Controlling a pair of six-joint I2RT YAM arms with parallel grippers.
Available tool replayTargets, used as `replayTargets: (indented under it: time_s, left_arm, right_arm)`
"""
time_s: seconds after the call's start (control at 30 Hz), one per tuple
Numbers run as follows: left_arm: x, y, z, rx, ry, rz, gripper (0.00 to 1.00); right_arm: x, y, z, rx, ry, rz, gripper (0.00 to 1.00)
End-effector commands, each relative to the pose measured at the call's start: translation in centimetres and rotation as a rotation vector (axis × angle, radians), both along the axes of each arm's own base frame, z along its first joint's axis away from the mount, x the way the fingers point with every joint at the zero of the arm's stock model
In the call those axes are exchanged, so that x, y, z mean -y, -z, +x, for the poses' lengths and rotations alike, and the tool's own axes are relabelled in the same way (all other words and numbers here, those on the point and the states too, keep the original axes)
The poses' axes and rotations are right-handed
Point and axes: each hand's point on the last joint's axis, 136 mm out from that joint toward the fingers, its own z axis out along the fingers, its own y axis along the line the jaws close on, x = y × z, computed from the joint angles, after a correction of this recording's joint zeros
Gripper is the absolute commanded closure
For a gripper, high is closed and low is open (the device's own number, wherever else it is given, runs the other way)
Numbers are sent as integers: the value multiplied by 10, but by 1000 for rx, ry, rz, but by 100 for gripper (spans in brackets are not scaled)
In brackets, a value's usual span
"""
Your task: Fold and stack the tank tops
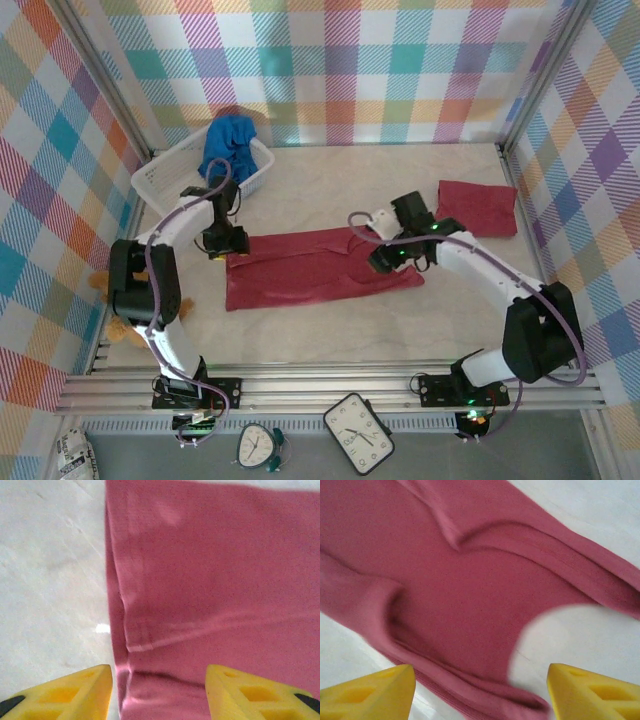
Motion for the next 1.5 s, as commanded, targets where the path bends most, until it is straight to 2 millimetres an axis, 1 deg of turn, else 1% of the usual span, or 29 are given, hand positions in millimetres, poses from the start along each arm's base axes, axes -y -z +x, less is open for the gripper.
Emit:
replayTargets:
  time_s: [0.0,0.03,0.13,0.17,0.23,0.3,0.33,0.4,0.5,0.57,0.63,0.73,0.8,0.83,0.93,1.07,1.17,1.23,1.33,1.4,1.47]
  left_arm:
    - [-23,5,20,3,-21,34,48]
    - [-25,11,23,-17,-40,4,48]
    - [-29,21,30,-24,-49,10,48]
    - [-28,23,33,-17,-50,-1,48]
    - [-29,26,38,-10,-52,0,48]
    - [-28,30,47,-2,-52,-11,48]
    - [-27,32,51,-6,-52,-18,48]
    - [-21,33,52,-20,-47,-49,49]
    - [-21,34,50,-15,-26,-46,50]
    - [-19,38,49,-30,-10,-55,50]
    - [-15,42,48,-50,-4,-76,52]
    - [-21,48,44,-78,15,-18,52]
    - [-19,54,41,-87,14,-28,52]
    - [-15,57,40,-93,13,-46,52]
    - [-13,63,35,-114,21,-35,52]
    - [-13,70,30,-145,31,-11,54]
    - [-15,73,28,-158,37,10,54]
    - [-15,76,25,-177,37,14,55]
    - [-16,82,20,-203,41,25,55]
    - [-19,84,17,-214,39,46,55]
    - [-17,86,14,-222,37,40,55]
  right_arm:
    - [-79,-16,-12,-15,-39,279,28]
    - [-101,-16,-18,-32,-43,322,25]
    - [-154,-13,-37,-46,-114,369,25]
    - [-175,-10,-46,-47,-152,374,25]
    - [-203,-5,-58,-58,-194,381,25]
    - [-233,3,-69,-78,-229,396,25]
    - [-245,7,-76,-90,-248,394,25]
    - [-272,11,-87,-86,-293,381,25]
    - [-298,24,-98,-76,-324,363,26]
    - [-314,30,-104,-57,-341,350,26]
    - [-325,35,-107,-44,-354,342,26]
    - [-338,44,-109,-11,-359,316,26]
    - [-345,50,-108,12,-352,303,26]
    - [-348,52,-107,23,-351,292,26]
    - [-358,52,-103,73,-351,275,26]
    - [-366,64,-98,88,-345,236,26]
    - [-365,74,-88,140,-332,175,26]
    - [-368,78,-82,167,-330,158,26]
    - [-375,81,-81,184,-352,153,27]
    - [-378,87,-82,192,-366,133,27]
    - [-380,93,-85,203,-375,115,28]
